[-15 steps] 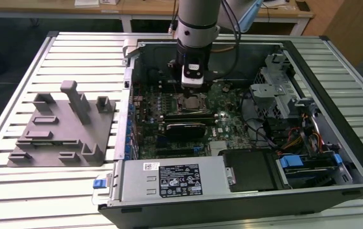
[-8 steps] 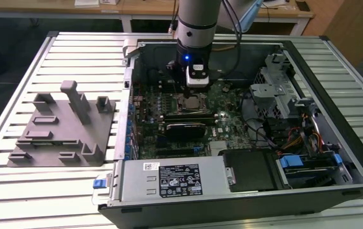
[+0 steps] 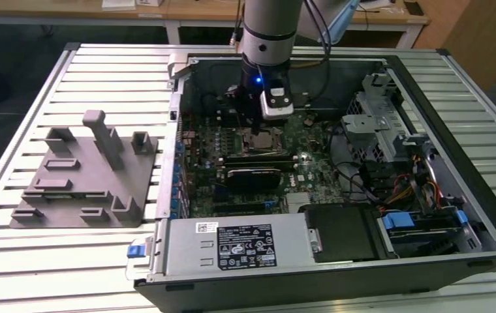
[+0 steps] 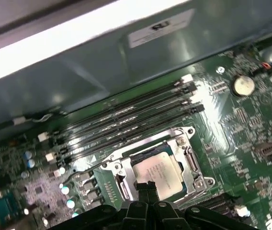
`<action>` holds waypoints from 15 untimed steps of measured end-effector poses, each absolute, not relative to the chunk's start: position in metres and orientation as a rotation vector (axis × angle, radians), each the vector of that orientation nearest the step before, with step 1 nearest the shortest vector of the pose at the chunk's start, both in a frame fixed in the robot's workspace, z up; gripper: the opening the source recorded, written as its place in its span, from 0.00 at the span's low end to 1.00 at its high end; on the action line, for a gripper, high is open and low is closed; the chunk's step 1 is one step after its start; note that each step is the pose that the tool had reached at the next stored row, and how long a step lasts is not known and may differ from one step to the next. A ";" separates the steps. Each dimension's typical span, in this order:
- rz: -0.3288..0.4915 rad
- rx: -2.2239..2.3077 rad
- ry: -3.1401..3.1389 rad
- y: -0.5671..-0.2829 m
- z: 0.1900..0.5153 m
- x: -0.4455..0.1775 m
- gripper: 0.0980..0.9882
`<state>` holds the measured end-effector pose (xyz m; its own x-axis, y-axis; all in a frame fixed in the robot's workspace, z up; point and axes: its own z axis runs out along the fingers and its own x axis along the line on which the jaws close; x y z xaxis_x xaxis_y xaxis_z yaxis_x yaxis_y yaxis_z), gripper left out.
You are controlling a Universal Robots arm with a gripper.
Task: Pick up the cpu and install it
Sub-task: 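Close the cpu cover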
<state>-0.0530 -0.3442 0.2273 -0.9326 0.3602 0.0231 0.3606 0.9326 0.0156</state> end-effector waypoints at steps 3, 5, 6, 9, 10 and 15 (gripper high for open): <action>-0.027 -0.486 -3.083 -0.344 0.227 -0.053 0.01; -0.025 -0.431 -3.091 -0.344 0.227 -0.053 0.01; -0.024 -0.403 -3.095 -0.344 0.227 -0.053 0.01; -0.020 -0.278 -3.108 -0.344 0.226 -0.053 0.01; -0.020 -0.255 -3.110 -0.344 0.226 -0.053 0.01; -0.020 -0.197 -3.118 -0.344 0.226 -0.054 0.01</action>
